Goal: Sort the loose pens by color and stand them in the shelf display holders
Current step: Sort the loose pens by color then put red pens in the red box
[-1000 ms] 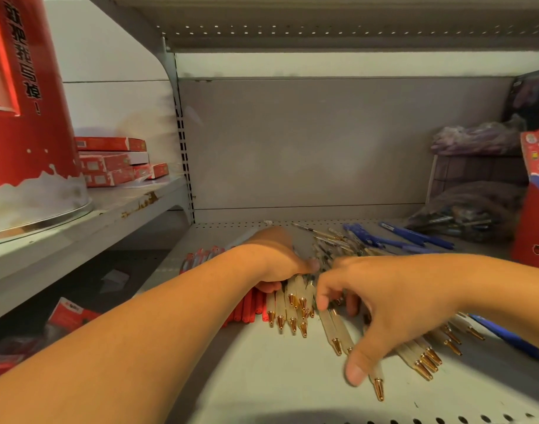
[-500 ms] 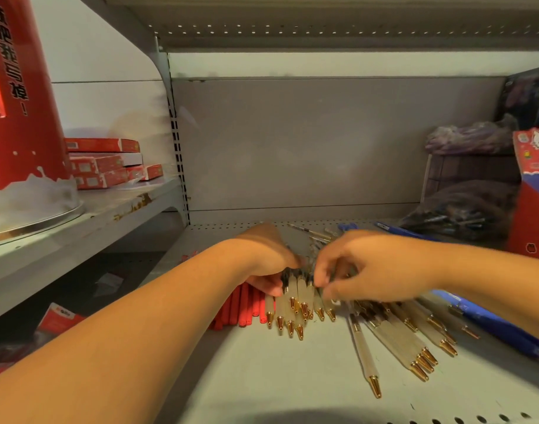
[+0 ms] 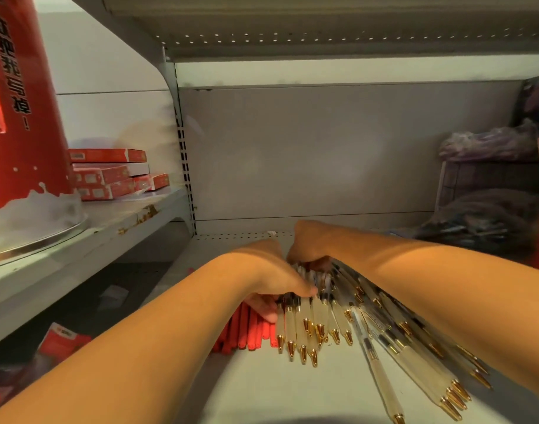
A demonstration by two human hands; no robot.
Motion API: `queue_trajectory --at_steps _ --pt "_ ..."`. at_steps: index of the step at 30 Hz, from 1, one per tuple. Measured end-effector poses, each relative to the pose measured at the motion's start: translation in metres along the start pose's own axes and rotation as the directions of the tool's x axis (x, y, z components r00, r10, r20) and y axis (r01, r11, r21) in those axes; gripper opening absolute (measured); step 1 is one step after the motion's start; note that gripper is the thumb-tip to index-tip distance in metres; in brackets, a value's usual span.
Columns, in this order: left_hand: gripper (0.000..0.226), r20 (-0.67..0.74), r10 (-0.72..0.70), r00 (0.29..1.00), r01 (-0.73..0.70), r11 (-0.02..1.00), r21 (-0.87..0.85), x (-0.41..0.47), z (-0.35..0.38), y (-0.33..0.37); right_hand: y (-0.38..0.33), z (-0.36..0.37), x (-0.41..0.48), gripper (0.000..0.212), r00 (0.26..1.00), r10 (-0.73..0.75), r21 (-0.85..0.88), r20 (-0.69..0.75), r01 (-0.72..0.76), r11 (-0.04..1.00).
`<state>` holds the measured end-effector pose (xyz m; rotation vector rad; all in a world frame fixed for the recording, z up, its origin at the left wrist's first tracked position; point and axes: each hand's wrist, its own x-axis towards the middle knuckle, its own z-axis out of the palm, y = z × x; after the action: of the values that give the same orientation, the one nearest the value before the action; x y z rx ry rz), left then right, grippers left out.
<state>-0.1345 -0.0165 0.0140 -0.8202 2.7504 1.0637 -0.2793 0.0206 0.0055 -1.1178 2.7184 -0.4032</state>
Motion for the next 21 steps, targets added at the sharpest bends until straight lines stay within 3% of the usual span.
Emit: queue_trajectory --at_steps 5,9,14,17,21 --pt "0.053 0.013 0.000 1.000 0.000 1.000 0.010 0.001 0.000 0.000 -0.004 0.001 0.011 0.009 0.999 0.029 0.137 -0.041 -0.023 0.990" --pt "0.045 0.054 -0.017 0.998 0.017 1.000 0.002 -0.001 0.000 0.000 -0.001 -0.012 0.018 0.015 0.971 0.042 0.289 -0.237 0.029 0.957" --pt "0.039 0.042 -0.018 0.999 0.019 1.000 -0.010 -0.004 -0.001 0.002 0.017 -0.044 0.010 0.015 0.870 0.045 0.434 -0.492 0.200 0.878" --pt "0.043 0.028 -0.026 0.999 0.026 1.000 -0.013 -0.005 0.000 0.003 0.029 -0.053 -0.007 0.009 0.909 0.049 0.502 -0.414 0.183 0.845" --pt "0.047 0.012 -0.034 0.999 0.034 0.999 0.002 -0.006 0.000 0.004 0.044 -0.031 -0.046 0.008 0.993 0.021 0.450 -0.115 0.033 0.893"
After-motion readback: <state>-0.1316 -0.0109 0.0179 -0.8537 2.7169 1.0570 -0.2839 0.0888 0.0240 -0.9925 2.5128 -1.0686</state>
